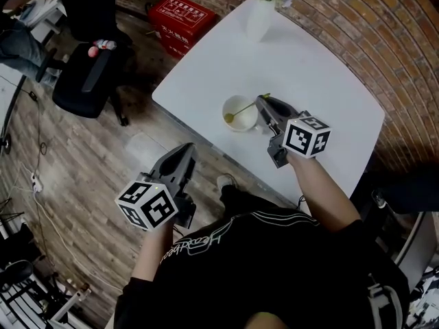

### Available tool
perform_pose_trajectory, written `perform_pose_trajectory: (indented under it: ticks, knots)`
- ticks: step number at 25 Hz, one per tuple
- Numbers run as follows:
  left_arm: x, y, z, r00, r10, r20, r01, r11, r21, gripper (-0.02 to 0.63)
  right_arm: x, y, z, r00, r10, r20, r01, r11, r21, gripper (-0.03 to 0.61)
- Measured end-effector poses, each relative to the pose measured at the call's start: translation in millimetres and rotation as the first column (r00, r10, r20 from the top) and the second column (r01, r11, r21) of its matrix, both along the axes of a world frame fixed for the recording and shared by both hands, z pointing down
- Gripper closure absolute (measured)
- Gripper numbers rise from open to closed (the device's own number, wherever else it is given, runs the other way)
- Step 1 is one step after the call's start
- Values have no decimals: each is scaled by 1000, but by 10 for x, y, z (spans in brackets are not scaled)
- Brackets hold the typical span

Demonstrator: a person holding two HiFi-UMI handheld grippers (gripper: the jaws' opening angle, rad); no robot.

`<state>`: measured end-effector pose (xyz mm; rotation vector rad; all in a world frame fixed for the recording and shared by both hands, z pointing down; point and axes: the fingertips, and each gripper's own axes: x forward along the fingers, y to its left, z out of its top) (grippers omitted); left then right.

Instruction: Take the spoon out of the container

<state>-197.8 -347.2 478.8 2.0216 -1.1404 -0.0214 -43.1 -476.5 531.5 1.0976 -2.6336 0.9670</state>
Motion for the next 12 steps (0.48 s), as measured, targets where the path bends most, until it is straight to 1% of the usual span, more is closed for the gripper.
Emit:
perform_pose_trajectory:
  ticks: [8, 12]
  knots:
    - [-1, 212, -169, 1000, 2, 19, -2, 1000, 23, 609, -19, 114, -317, 1000, -10, 9, 10, 997, 71, 578]
    - [-19, 390, -301, 1000, -4, 23, 3, 999, 44, 609, 32, 243, -564, 1000, 8, 23, -11, 993, 118, 578]
